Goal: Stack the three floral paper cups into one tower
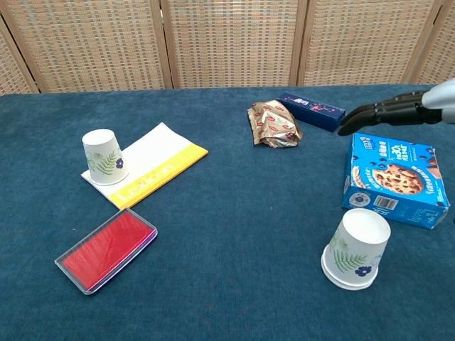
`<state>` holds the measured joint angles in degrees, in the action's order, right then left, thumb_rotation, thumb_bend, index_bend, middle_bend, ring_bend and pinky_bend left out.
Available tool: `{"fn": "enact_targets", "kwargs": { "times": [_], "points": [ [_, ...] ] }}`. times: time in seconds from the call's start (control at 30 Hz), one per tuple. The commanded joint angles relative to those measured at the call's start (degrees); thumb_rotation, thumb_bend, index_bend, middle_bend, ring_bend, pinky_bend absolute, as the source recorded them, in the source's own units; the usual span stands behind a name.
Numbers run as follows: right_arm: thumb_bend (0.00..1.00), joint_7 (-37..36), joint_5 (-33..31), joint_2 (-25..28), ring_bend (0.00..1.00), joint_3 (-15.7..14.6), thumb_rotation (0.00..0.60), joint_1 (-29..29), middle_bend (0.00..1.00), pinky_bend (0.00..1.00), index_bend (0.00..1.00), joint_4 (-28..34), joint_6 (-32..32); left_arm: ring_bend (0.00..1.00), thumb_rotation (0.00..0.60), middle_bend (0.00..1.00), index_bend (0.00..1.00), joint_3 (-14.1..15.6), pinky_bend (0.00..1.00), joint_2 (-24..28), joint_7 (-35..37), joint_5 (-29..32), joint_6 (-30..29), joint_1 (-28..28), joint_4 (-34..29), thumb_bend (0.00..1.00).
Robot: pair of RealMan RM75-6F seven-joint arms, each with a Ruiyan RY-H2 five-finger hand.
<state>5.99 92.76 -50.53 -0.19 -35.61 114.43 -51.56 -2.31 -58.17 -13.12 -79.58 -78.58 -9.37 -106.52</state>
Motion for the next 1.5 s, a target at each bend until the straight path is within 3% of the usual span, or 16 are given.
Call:
{"fn": "enact_targets", "kwargs": {
  "times": [0.03, 0.13, 0.3, 0.43, 0.57, 0.7, 0.83, 0.97, 1.17, 1.5],
  "points": [
    [0.00, 1.5, 2.2, -0.4, 0.00, 0.6, 0.600, 2.3, 0.00, 0.00, 0.00, -4.1, -5.6, 0.00, 0.600, 0.00, 0.00, -0.3, 0.00, 0.0, 0.2, 0.4, 0.1, -0.1, 0.2, 0.00],
    [0.00, 2.2, 4.4, -2.2, 0.00, 1.2, 0.600, 4.7, 0.00, 0.00, 0.02, -10.2, -11.8, 0.00, 0.600, 0.00, 0.00, -0.5, 0.00, 0.0, 0.3, 0.6, 0.1, -0.3, 0.5, 0.00],
    [0.00, -3.3, 9.0, -8.9, 0.00, 1.9, 0.600, 8.7, 0.00, 0.00, 0.04, -26.9, -24.6, 0.00, 0.600, 0.00, 0.00, -1.0, 0.00, -0.6, 0.9, 0.3, 1.0, -1.2, 1.7, 0.00],
    [0.00, -8.4, 9.0, -12.9, 0.00, 2.2, 0.600, 10.5, 0.00, 0.00, 0.04, -37.3, -29.6, 0.00, 0.600, 0.00, 0.00, -1.8, 0.00, -1.0, 0.3, 0.5, 2.0, -2.5, 2.7, 0.00],
    [0.00, -12.8, 5.7, -14.9, 0.00, 1.6, 0.600, 12.8, 0.00, 0.00, 0.03, -42.1, -30.0, 0.00, 0.600, 0.00, 0.00, -3.9, 0.00, -1.5, -0.5, 1.0, 5.2, -5.9, 3.5, 0.00],
    [0.00, -14.2, 2.3, -14.4, 0.00, 0.7, 0.600, 16.1, 0.00, 0.00, 0.00, -38.8, -30.4, 0.00, 0.600, 0.00, 0.00, -6.2, 0.00, -2.2, -0.1, 1.3, 12.2, -11.9, 6.0, 0.00],
    [0.00, -8.3, -1.0, -12.6, 0.00, 0.4, 0.600, 20.4, 0.00, 0.00, 0.02, -29.6, -33.2, 0.00, 0.600, 0.00, 0.00, -8.6, 0.00, -4.3, -1.4, 2.2, 19.2, -18.4, 10.1, 0.00],
    [0.00, -3.7, -2.4, -12.1, 0.00, 0.0, 0.600, 23.3, 0.00, 0.00, 0.03, -23.7, -35.4, 0.00, 0.600, 0.00, 0.01, -10.4, 0.09, -9.9, -3.2, 2.4, 24.8, -25.3, 17.0, 0.00],
    [0.00, -2.1, -4.0, -12.9, 0.00, 0.8, 0.600, 24.5, 0.00, 0.00, 0.04, -24.5, -35.5, 0.05, 0.600, 0.05, 0.14, -10.5, 0.19, -18.3, 4.0, 2.0, 37.9, -35.6, 30.0, 0.01],
    [0.00, -1.9, -4.7, -13.5, 0.00, 2.0, 0.600, 24.9, 0.00, 0.00, 0.04, -25.4, -34.7, 0.14, 0.600, 0.15, 0.24, -7.4, 0.26, -20.1, 9.9, -0.3, 42.6, -39.6, 37.4, 0.07]
  ]
}}
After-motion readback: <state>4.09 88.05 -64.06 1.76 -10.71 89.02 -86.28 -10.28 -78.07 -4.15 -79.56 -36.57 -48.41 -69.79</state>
